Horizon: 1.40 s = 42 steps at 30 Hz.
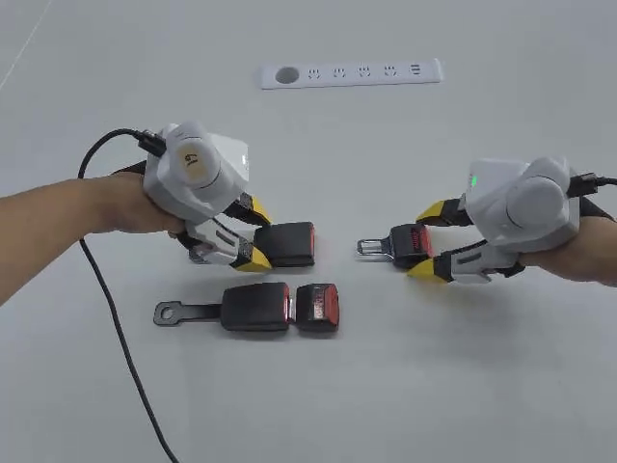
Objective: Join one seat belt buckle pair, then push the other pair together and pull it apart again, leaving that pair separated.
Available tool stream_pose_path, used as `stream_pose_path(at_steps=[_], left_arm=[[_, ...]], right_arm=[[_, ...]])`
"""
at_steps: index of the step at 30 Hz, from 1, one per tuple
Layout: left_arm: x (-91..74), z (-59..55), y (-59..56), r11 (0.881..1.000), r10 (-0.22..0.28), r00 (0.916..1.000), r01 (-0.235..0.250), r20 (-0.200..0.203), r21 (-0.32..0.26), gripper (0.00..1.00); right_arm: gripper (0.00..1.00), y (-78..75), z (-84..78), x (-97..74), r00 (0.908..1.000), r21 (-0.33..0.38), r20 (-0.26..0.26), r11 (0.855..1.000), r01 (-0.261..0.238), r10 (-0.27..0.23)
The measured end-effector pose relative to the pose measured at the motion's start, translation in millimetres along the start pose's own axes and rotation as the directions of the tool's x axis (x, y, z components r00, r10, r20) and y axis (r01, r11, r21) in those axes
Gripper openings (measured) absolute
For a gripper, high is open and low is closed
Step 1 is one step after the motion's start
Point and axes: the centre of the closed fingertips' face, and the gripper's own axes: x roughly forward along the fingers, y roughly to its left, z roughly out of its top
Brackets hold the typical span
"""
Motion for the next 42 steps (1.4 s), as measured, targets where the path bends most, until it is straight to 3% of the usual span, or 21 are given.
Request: stream_pose_path(at_steps=[5, 9, 21, 42], left_arm=[[1.2, -0.2, -0.4, 1.000, -0.014, 0.9999, 0.014, 0.005, -0.008, 0.36], [3.8, -7.2, -2.9, 0.999, -0.035, 0.9992, 0.035, -0.021, 0.007, 0.33], [3.7, -8.8, -0.7, 0.999, -0.038, 0.9990, 0.039, -0.023, 0.036, 0.32], [3.6, -9.8, 0.1, 0.998, -0.046, 0.9983, 0.047, -0.036, 0.030, 0.31]], right_arm=[[0.36, -2.2, -1.5, 1.8, 1.0000, 0.001, -0.004, 1.000, -0.006, 0.006], [0.34, -2.0, -2.0, 1.8, 0.9999, -0.003, -0.009, 1.000, -0.010, 0.010], [0.33, -1.1, -2.2, 2.0, 0.9993, -0.040, -0.020, 0.999, -0.033, 0.032], [0.32, -3.0, -2.9, 2.5, 0.9986, -0.060, -0.028, 0.997, -0.046, 0.044]])
